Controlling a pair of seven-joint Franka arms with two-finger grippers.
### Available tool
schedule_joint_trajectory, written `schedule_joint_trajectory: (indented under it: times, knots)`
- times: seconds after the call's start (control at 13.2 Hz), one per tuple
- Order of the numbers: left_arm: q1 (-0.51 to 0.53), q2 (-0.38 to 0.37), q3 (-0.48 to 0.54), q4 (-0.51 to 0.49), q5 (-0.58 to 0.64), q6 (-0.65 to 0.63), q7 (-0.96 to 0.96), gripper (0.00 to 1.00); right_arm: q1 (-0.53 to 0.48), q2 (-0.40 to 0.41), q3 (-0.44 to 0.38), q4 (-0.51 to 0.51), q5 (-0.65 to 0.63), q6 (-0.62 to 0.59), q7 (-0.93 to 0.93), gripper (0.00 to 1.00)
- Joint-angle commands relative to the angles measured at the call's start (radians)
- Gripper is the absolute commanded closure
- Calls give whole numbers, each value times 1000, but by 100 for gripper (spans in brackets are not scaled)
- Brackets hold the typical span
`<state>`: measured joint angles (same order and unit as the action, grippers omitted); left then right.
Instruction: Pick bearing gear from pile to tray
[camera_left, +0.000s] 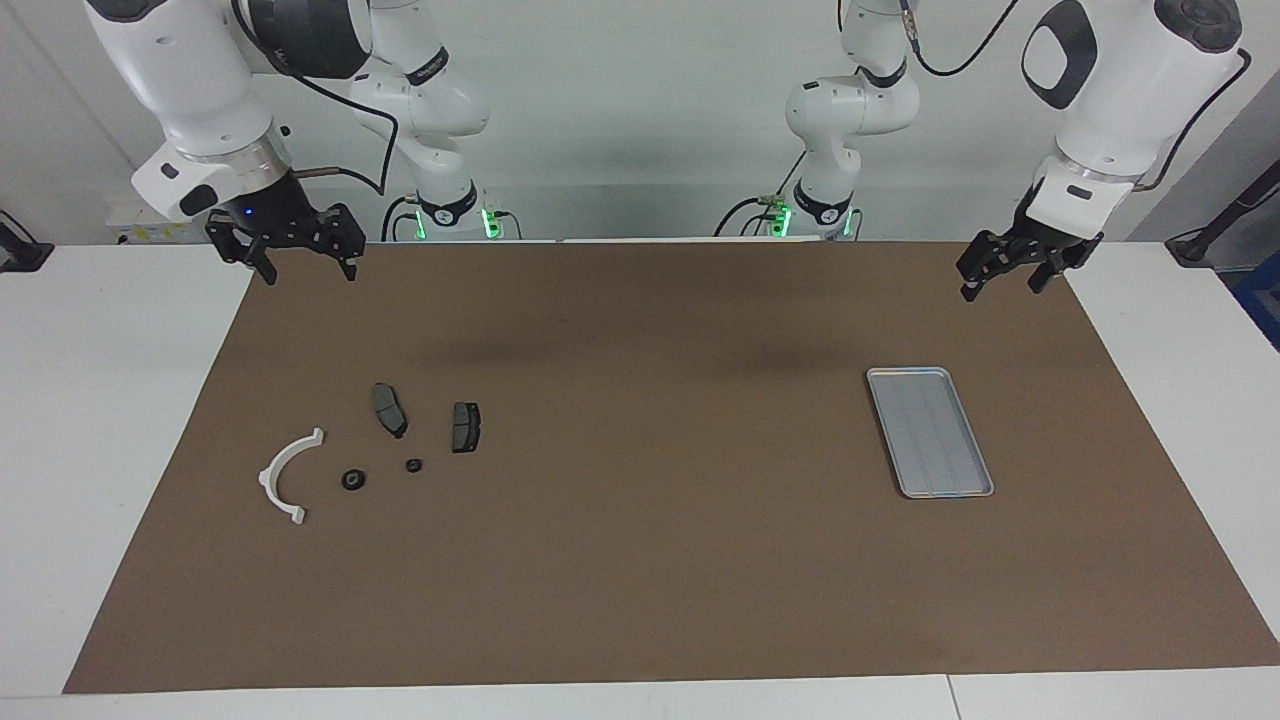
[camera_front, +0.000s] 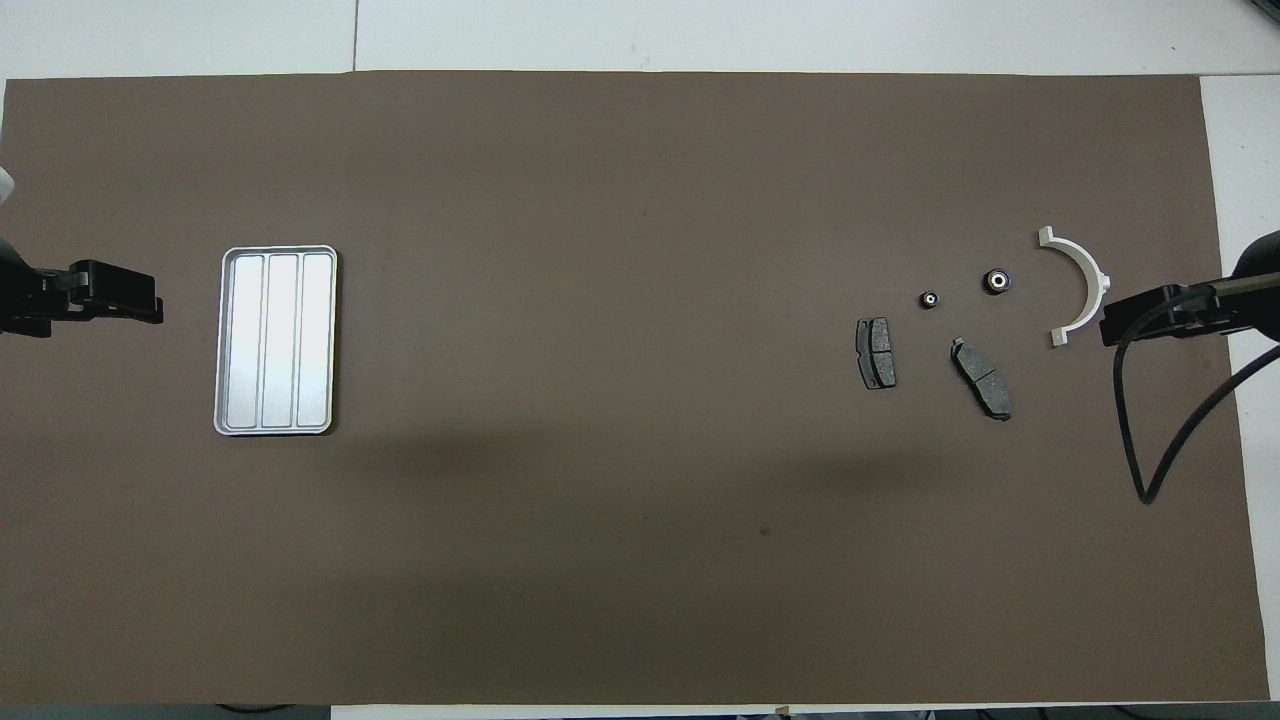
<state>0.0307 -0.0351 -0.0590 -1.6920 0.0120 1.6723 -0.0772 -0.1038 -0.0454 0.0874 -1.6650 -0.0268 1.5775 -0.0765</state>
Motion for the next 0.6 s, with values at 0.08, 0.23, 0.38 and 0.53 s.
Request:
schedule_joint_trajectory:
  times: [0.08,0.23,0.38,0.53]
  knots:
    - [-9,-14,7,-12,3,0,2,0,-17,-25,9,-38,10,19,-12,0]
    - [-9,-16,7,-12,5,0,2,0,-40,-19,8,-53,28,33,-35,0]
    - [-9,-14,7,-12,3,0,2,0,-60,-11,8,-87,64,126,-84,0]
    - [-9,-14,7,-12,5,0,2,0,-70,72,6,-58,53,168,-91,0]
